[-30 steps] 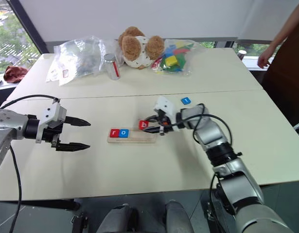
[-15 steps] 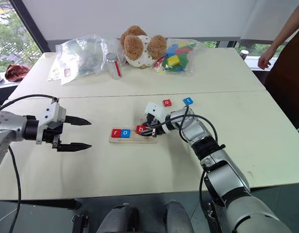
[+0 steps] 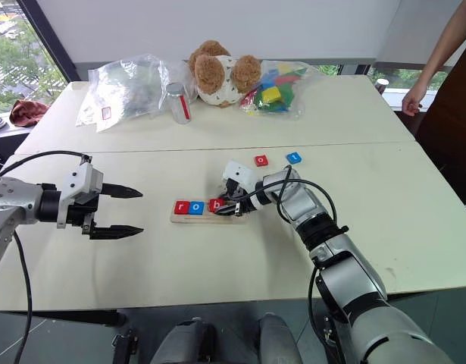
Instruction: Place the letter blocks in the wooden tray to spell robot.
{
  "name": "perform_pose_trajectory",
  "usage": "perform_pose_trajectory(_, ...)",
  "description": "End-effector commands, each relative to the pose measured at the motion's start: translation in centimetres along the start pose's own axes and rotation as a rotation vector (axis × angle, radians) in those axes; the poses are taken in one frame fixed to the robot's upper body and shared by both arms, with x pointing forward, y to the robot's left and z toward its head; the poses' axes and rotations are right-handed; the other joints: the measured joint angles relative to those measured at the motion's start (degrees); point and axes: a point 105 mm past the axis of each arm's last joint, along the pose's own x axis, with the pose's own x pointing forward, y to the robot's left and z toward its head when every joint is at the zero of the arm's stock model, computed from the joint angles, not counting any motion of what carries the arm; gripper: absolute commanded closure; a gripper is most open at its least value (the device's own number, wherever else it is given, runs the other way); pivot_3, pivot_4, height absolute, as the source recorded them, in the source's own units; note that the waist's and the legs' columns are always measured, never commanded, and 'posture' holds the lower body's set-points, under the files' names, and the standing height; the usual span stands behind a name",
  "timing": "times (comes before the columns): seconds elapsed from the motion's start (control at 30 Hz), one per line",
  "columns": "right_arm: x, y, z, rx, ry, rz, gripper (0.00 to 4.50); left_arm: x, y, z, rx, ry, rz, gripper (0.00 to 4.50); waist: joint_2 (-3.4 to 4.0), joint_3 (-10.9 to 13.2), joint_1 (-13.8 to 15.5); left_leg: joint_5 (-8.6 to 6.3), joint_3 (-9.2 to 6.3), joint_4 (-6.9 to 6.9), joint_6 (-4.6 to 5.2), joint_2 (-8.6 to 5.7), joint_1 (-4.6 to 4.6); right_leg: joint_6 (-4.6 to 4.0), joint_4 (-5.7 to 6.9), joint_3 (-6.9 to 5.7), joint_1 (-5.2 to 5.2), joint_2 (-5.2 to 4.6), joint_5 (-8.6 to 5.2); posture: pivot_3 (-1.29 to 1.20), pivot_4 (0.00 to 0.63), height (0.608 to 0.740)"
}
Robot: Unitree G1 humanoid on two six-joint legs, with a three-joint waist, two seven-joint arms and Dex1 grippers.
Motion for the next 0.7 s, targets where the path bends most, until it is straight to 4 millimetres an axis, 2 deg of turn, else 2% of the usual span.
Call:
perform_pose_trajectory(0.03,0.0,-0.1,1.8,-0.053,-0.037,0.000,3.34,-0.4,0.2,0.4,0.020,-0.012,0.021,0.00,0.00,0.0,0.0,0.00,0.00,0.00,0.00,0.00,0.00,0.00,0.00,0.00,0.00,0.00,0.00,0.00,0.150,0.740)
perform_pose_trajectory(0.43,0.6,0.4,2.2,-0.066,-0.046,0.015,3.34,-0.2,0.4,-0.3,0.013,-0.008,0.036,0.00,0.00,0.0,0.0,0.00,0.00,0.00,0.00,0.00,0.00,0.00,0.00,0.00,0.00,0.00,0.00,0.00,0.150,0.740)
perform_pose_trajectory(0.63,0.5,0.1,2.4,-0.066,-0.053,-0.002,0.36,-0.2,0.7,-0.4,0.009,-0.016,0.050,0.00,0.00,0.0,0.0,0.01,0.00,0.00,-0.02,0.00,0.00,0.00,0.00,0.00,0.00,0.00,0.00,0.00,0.150,0.740)
perform_pose_trajectory(0.67,0.4,0.1,2.5,-0.065,-0.057,-0.003,0.02,-0.2,0.7,-0.4,0.009,-0.016,0.051,0.00,0.00,0.0,0.0,0.01,0.00,0.00,-0.02,0.00,0.00,0.00,0.00,0.00,0.00,0.00,0.00,0.00,0.150,0.740)
perform_pose_trajectory(0.7,0.3,0.0,2.9,-0.063,-0.073,-0.005,0.02,-0.2,0.8,-0.5,0.007,-0.016,0.054,0.00,0.00,0.0,0.0,0.01,0.00,0.00,-0.02,0.00,0.00,0.00,0.00,0.00,0.00,0.00,0.00,0.00,0.150,0.740)
